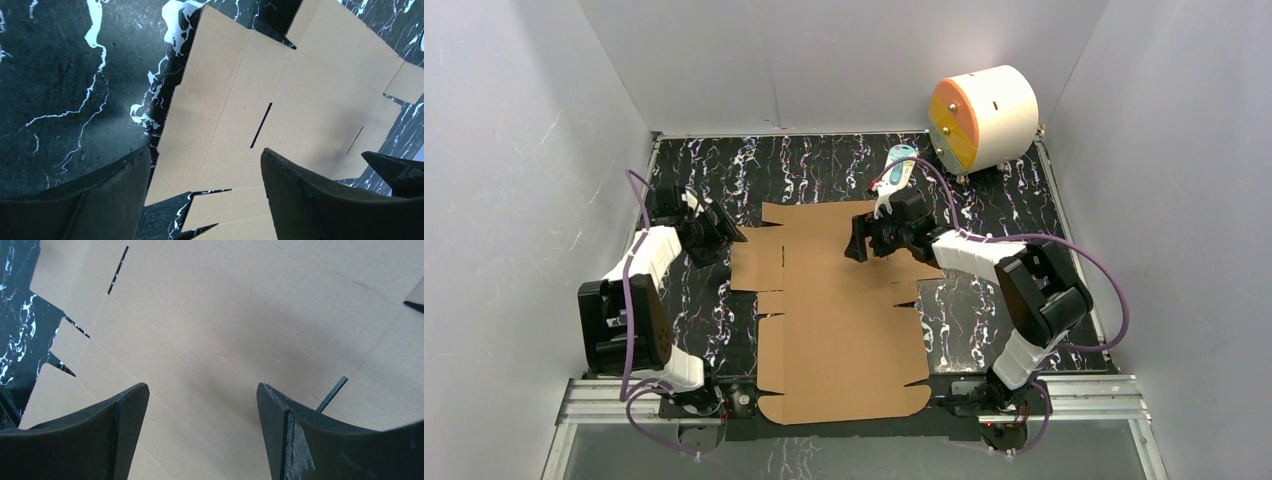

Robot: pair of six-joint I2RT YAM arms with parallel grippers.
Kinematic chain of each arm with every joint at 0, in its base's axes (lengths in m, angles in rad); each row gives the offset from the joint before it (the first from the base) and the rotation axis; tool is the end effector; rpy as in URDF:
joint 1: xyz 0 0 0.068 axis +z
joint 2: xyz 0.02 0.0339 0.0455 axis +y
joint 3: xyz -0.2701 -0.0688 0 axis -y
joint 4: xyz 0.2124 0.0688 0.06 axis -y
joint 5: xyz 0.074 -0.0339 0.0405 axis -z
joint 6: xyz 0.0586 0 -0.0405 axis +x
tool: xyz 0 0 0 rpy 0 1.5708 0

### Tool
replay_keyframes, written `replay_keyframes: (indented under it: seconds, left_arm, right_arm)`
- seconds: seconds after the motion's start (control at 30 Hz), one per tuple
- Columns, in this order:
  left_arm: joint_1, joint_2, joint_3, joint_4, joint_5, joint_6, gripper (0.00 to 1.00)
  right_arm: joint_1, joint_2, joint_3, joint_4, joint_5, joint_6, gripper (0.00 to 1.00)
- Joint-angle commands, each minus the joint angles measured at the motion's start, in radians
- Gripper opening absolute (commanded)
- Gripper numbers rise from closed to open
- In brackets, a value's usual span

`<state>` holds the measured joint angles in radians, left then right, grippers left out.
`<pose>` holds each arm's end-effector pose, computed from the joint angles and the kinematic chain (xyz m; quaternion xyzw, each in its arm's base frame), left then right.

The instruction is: Fold the paper box

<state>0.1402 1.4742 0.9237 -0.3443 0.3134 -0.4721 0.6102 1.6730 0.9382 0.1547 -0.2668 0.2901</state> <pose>0.2872 0.0223 0.2212 -0.2315 0.9041 -0.1993 0.2987 0.2817 0.2158 0.2128 -0.2014 0.8508 0.3103 0.3733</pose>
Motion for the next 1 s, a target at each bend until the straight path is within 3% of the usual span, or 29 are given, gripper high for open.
replay_keyframes:
  seconds: [0.0, 0.13, 0.4, 0.57, 0.8, 0.97]
  left_arm:
    - [0.000, 0.026, -0.006, -0.004, 0.053, 0.034, 0.74]
    - [-0.001, 0.086, 0.005, -0.023, 0.043, 0.068, 0.65]
    - [-0.001, 0.143, 0.018, -0.040, 0.050, 0.105, 0.56]
    - [-0.011, 0.124, 0.008, -0.044, 0.058, 0.118, 0.34]
    - [-0.090, 0.048, 0.028, -0.083, -0.072, 0.127, 0.17]
    - [-0.198, 0.030, 0.069, -0.147, -0.241, 0.133, 0.08]
  right_arm:
    - [0.005, 0.016, -0.012, 0.068, -0.015, 0.001, 0.88]
    - [0.005, 0.023, -0.030, 0.091, -0.021, 0.001, 0.89]
    - [0.005, 0.049, -0.053, 0.137, -0.038, -0.001, 0.89]
    - [0.005, 0.057, -0.070, 0.164, -0.041, 0.003, 0.89]
    - [0.005, 0.064, -0.089, 0.185, -0.037, 0.005, 0.89]
    - [0.005, 0.069, -0.099, 0.201, -0.036, 0.017, 0.89]
